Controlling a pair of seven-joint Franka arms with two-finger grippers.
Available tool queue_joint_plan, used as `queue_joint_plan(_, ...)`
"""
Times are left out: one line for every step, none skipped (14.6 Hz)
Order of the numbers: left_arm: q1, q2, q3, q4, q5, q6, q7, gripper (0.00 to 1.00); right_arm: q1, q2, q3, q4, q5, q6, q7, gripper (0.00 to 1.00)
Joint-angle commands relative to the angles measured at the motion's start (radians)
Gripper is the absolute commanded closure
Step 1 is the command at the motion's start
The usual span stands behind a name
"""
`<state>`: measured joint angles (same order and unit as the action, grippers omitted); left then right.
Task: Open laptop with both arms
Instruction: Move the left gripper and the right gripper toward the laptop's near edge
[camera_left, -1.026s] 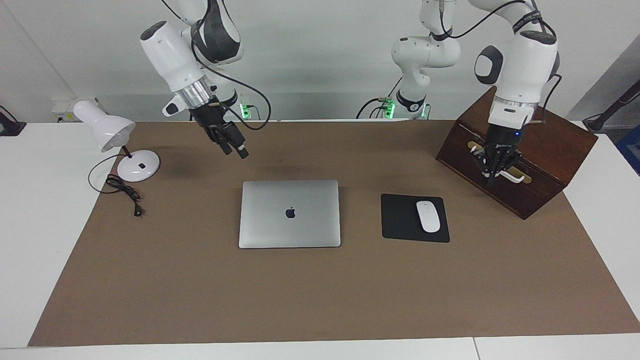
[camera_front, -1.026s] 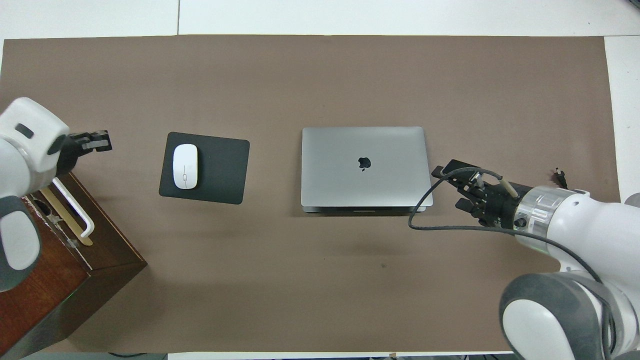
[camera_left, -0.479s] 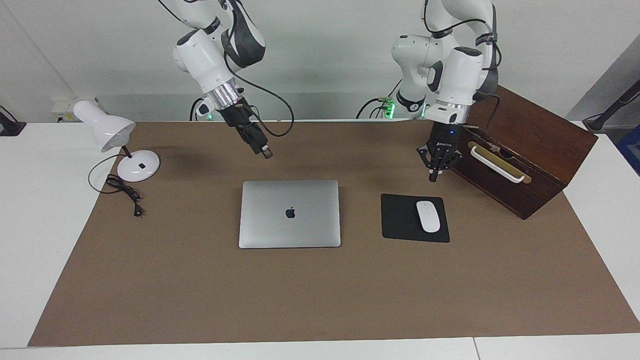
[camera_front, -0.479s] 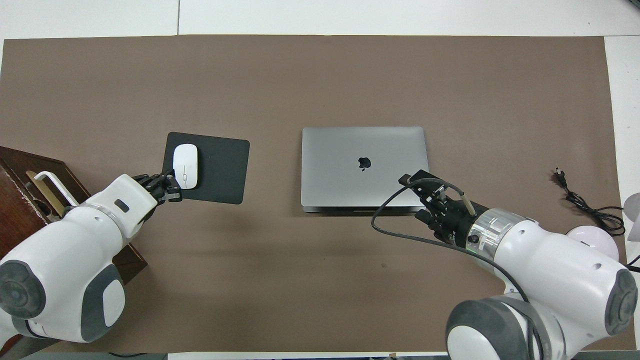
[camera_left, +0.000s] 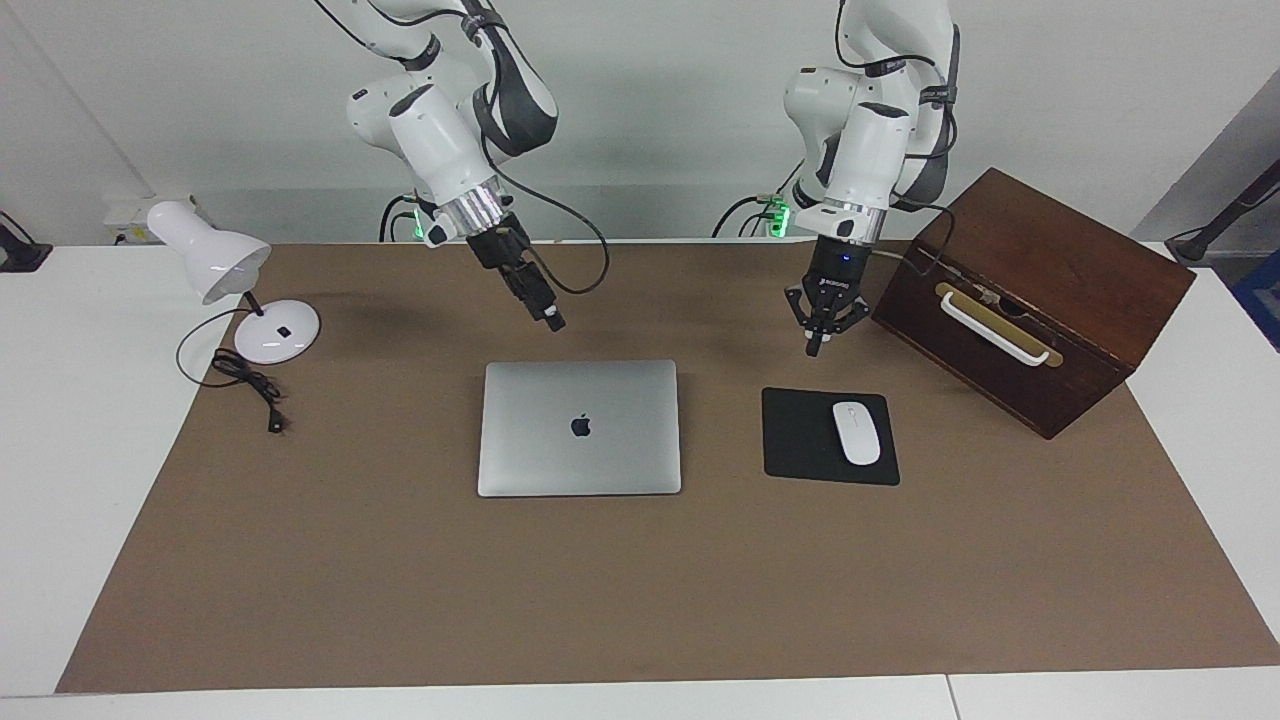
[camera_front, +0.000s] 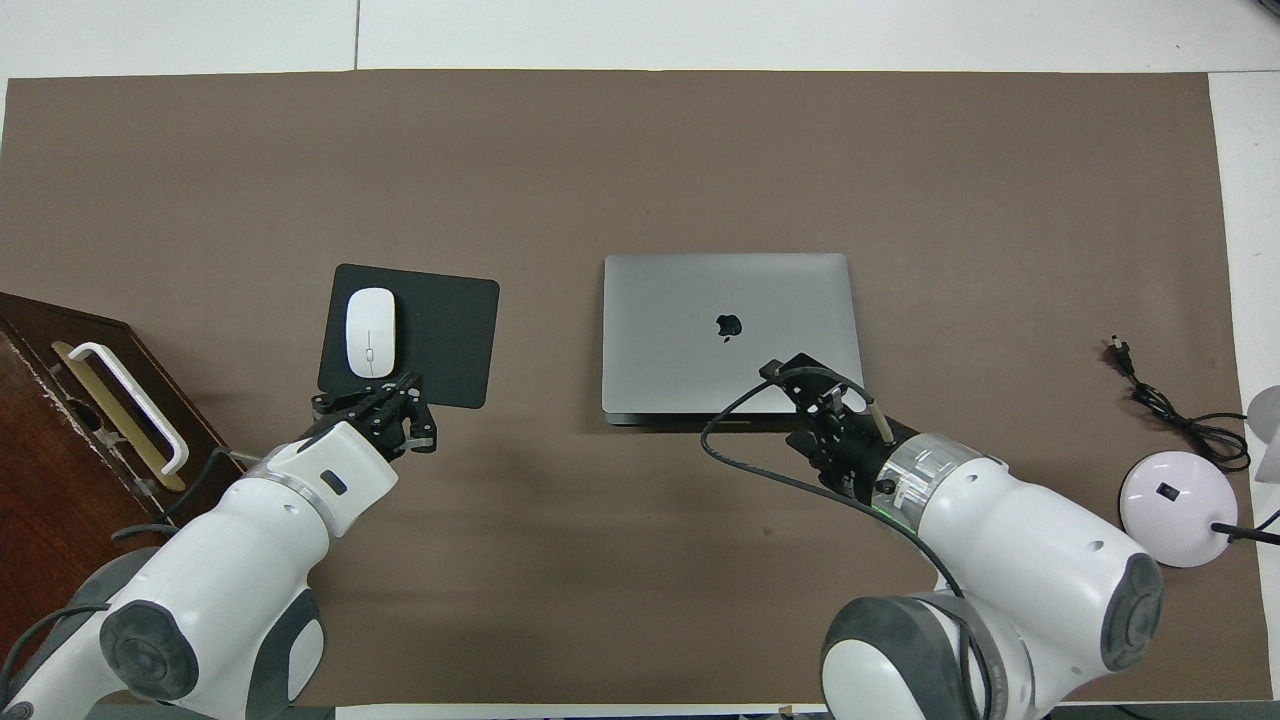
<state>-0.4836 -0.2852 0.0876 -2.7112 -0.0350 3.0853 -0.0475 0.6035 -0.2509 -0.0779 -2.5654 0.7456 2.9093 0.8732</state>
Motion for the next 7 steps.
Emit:
queue_joint_plan(-0.062, 0.017, 0.012, -0.033, -0.008, 0.087, -0.005, 1.0, 0.06, 0.019, -0.002, -0.006, 0.082, 0.041, 0.012, 0.0)
queue_joint_plan(-0.079, 0.027, 0.012, -0.035, -0.008, 0.104, -0.005, 1.0, 0.088, 0.019, -0.002, -0.015, 0.113, 0.056, 0.016, 0.0)
queue_joint_plan(-0.096, 0.04, 0.012, -0.038, -0.008, 0.122, -0.005, 1.0, 0.107, 0.025, -0.002, -0.027, 0.139, 0.094, 0.017, 0.0)
queue_joint_plan(-0.111, 0.053, 0.012, -0.042, -0.008, 0.142, -0.005, 1.0, 0.129, 0.038, -0.002, -0.027, 0.158, 0.111, 0.018, 0.0)
queue_joint_plan(-0.13, 0.072, 0.012, -0.044, -0.008, 0.165, -0.005, 1.0, 0.14, 0.045, -0.002, -0.027, 0.176, 0.126, 0.018, 0.0)
queue_joint_plan(-0.15, 0.098, 0.012, -0.044, -0.008, 0.196, -0.005, 1.0, 0.147, 0.056, -0.002, -0.027, 0.196, 0.151, 0.018, 0.0)
queue_joint_plan(-0.159, 0.125, 0.012, -0.044, -0.008, 0.234, -0.005, 1.0, 0.171, 0.064, 0.0, -0.027, 0.218, 0.174, 0.018, 0.0)
